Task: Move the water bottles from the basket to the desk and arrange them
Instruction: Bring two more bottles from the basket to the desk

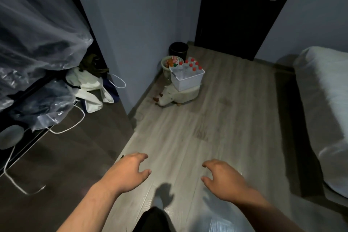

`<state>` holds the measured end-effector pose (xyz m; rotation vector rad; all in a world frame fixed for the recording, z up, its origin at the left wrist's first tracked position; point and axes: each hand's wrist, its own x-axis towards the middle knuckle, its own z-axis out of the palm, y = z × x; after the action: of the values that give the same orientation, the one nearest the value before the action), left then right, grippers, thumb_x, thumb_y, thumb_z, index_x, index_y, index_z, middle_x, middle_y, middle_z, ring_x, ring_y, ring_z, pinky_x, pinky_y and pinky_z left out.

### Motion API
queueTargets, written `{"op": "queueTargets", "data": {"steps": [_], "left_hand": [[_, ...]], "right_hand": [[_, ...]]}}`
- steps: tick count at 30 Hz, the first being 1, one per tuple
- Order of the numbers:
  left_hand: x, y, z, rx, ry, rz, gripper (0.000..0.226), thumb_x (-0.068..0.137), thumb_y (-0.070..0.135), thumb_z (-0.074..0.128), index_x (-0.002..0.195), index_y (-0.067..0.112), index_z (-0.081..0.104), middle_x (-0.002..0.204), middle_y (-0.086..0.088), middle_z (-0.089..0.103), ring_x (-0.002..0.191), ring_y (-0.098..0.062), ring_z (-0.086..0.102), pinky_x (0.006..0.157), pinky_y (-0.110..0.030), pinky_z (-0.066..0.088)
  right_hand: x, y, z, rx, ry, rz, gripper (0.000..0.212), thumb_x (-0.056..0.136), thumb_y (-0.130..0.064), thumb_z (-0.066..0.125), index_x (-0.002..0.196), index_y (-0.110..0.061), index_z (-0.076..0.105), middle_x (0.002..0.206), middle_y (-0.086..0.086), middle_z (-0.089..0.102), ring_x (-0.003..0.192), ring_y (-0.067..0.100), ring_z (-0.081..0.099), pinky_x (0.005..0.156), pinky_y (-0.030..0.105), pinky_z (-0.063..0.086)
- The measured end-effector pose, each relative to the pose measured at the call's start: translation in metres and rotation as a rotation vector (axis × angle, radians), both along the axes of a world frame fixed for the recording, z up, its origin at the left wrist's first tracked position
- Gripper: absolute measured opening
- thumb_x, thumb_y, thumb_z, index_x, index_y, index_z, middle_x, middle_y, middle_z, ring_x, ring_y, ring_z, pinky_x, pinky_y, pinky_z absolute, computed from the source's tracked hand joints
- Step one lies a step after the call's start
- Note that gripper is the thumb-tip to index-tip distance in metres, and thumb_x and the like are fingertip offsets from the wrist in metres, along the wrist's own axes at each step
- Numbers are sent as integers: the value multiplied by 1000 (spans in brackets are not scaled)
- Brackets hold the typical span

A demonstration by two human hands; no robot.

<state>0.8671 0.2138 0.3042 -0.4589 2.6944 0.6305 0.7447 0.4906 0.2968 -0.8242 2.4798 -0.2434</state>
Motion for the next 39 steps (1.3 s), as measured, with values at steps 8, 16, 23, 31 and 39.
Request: {"op": "queueTargets", "data": {"steps": [8,16,23,31,39], "left_hand": [[-103,-79,-7,36,59,-1,57,87,51,55,138,26,48,140,11,50,126,-9,49,102,-23,39],[-211,-157,3,31,127,-61,57,87,54,54,139,31,46,139,14,49,125,-7,49,99,-21,40],[-281,-190,12,19,152,-94,56,88,51,55,138,28,48,139,12,50,125,-8,50,100,-21,40],[-361,-203,11,44,108,-78,56,88,50,56,138,27,47,141,10,50,121,-10,53,96,-19,39],[-481,-200,26,61,94,-52,53,86,45,59,133,21,54,140,3,53,127,-12,50,97,-11,31]], "right_hand": [[-101,-72,0,35,8,1,54,95,-48,46,144,-25,40,146,-5,44,134,15,40,109,27,33],[-205,-152,26,6,88,-22,50,92,-48,50,136,-25,49,133,-5,55,120,13,53,99,29,45],[-266,-186,31,2,92,-40,52,92,-48,50,138,-25,47,132,-3,56,118,14,54,97,30,46],[-355,-195,22,-9,91,-28,53,92,-48,51,139,-24,47,133,-2,56,119,15,54,99,30,45],[-474,-193,22,-61,97,-13,52,91,-49,51,137,-25,49,134,-4,56,119,15,55,98,29,45]]}}
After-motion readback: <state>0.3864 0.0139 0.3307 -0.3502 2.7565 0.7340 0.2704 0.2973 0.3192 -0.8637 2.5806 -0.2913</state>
